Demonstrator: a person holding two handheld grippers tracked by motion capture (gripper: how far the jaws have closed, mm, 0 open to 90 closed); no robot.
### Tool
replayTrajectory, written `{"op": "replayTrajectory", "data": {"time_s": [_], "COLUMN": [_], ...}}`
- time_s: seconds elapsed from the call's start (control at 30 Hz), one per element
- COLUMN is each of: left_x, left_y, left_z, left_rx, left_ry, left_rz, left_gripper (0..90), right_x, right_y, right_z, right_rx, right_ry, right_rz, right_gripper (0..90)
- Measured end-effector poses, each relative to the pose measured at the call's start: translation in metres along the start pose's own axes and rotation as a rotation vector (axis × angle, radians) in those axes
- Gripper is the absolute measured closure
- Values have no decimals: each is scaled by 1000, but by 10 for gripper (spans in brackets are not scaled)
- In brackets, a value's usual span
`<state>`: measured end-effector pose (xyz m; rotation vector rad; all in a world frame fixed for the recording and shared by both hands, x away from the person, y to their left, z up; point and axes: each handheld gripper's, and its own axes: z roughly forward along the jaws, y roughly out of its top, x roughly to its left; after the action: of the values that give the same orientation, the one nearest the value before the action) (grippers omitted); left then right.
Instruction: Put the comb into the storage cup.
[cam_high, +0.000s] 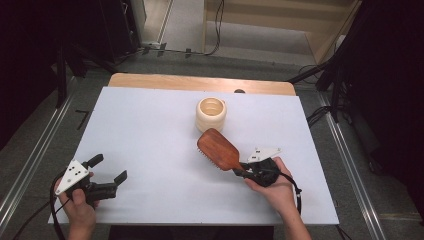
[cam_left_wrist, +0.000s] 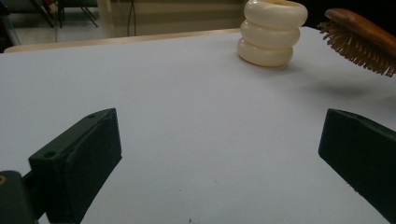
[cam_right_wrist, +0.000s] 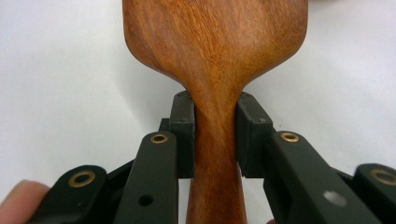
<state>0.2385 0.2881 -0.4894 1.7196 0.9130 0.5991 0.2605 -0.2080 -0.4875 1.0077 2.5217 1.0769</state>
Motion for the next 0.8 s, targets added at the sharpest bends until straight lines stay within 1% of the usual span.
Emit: {"op": "replayTrajectory", "data": {"time_s": [0.07,0.17,0.3,0.37,0.4,0.5,0.7,0.8], "left_x": [-2,-6,-14,-18,-19,-25,-42,-49], "left_y": [1,3,5,4,5,9,16,18], "left_z": [1,4,10,12,13,14,18,21], "left_rx": [11,19,27,27,27,11,3,-1], "left_ry": [1,-9,-31,-37,-40,-57,-88,-112], "left_rz": [12,19,33,27,30,33,64,64], "left_gripper": [0,0,0,0,0,0,0,0], "right_x": [1,4,6,8,9,13,20,22], "right_y": [-1,-1,-2,-2,-2,-1,0,0], "right_z": [0,0,-1,-2,-2,-2,-1,-1], "right_rx": [-27,-62,-116,-147,-159,-195,-236,-261], "right_ry": [-3,-17,-28,-28,-29,-29,-39,-25], "right_rz": [4,16,18,19,21,20,0,7], "right_gripper": [700,700,700,700,700,700,700,700]}}
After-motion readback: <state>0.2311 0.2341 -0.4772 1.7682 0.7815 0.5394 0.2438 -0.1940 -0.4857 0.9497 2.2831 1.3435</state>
